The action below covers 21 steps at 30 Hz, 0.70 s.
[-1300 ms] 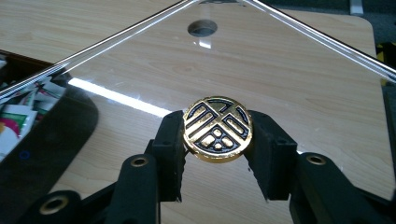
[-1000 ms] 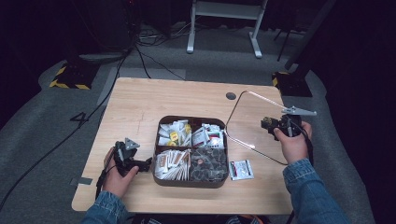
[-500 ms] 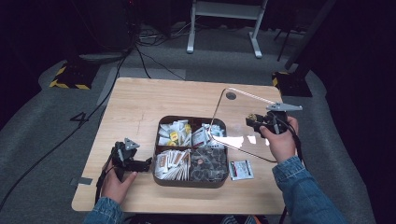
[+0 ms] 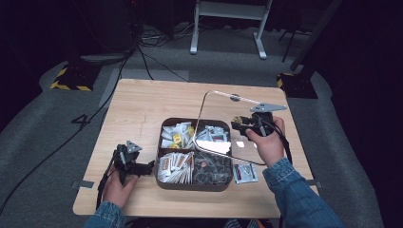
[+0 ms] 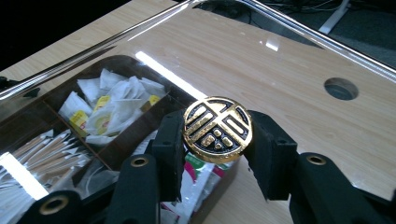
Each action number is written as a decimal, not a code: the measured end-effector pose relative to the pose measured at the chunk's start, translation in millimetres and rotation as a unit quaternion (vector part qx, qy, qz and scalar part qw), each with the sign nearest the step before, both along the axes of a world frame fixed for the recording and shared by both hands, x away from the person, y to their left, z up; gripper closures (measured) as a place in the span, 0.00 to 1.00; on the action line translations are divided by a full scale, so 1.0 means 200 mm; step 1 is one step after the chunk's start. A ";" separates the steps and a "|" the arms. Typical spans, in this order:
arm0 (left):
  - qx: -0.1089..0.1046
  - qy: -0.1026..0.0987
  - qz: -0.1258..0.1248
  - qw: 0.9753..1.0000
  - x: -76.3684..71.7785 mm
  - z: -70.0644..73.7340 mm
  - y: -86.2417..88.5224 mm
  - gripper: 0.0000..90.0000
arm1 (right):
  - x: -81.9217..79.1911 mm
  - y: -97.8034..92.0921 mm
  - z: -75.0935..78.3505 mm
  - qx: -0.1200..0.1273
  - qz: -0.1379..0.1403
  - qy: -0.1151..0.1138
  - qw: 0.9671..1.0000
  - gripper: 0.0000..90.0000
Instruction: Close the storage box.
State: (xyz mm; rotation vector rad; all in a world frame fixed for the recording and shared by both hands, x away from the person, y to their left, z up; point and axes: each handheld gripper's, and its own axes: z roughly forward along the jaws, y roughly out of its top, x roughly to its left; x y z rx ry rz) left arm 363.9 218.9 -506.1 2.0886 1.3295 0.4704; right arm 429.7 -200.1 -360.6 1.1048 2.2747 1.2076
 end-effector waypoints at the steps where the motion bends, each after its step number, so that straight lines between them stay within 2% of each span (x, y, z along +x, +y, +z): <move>1: 0.000 0.000 0.000 1.000 0.00 0.00 0.00 0.00 | 0.00 0.02 0.00 0.000 0.003 0.000 1.000 0.66; 21: 0.000 0.000 0.000 1.000 0.00 0.00 0.00 0.00 | -0.05 0.33 -0.08 -0.014 0.040 0.019 0.999 0.66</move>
